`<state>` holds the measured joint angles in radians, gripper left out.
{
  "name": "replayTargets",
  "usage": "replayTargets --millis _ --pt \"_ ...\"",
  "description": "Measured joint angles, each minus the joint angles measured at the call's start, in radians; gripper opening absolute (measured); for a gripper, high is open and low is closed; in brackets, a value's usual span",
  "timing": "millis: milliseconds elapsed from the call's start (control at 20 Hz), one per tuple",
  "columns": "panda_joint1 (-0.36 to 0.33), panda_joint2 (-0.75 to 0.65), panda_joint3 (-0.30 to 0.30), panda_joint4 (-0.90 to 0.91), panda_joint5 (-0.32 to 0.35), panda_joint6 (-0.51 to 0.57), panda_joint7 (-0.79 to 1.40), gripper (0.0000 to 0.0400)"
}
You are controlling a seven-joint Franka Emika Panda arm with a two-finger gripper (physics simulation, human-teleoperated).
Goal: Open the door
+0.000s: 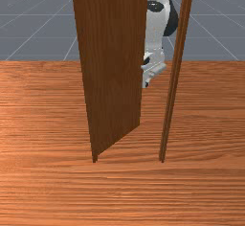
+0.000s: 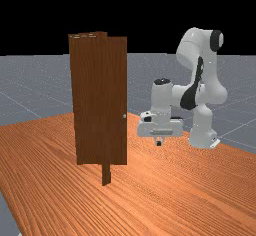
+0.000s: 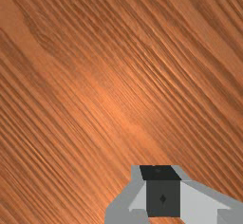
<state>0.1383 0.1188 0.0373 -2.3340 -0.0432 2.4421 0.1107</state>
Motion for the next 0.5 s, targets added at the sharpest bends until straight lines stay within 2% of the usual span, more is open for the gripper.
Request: replayTargets --millis 50,100,150,200,250,300,400,450,500 --pt "0.066 0.036 0.024 0.052 -0.006 -0.019 0.115 0.0000" --pt "0.121 0.071 0.047 0.104 -0.018 -0.038 0.099 0.0000" --pt "0.147 0.089 0.073 0.130 -0.035 -0.044 -0.021 0.0000" --pt "0.128 0.089 0.117 0.120 0.033 -0.007 -0.251 0.0000" --pt "0.145 0.133 0.110 0.194 -0.049 -0.054 -0.280 0.0000" --pt "0.136 0.203 0.113 0.302 -0.060 -0.092 -0.352 0.0000" --pt "0.133 0.379 0.093 0.589 -0.065 -0.202 -0.340 0.0000" --pt "0.134 0.512 0.085 0.829 -0.043 -0.365 -0.314 0.0000" --pt "0.130 0.571 0.079 0.928 -0.046 -0.396 -0.325 0.0000"
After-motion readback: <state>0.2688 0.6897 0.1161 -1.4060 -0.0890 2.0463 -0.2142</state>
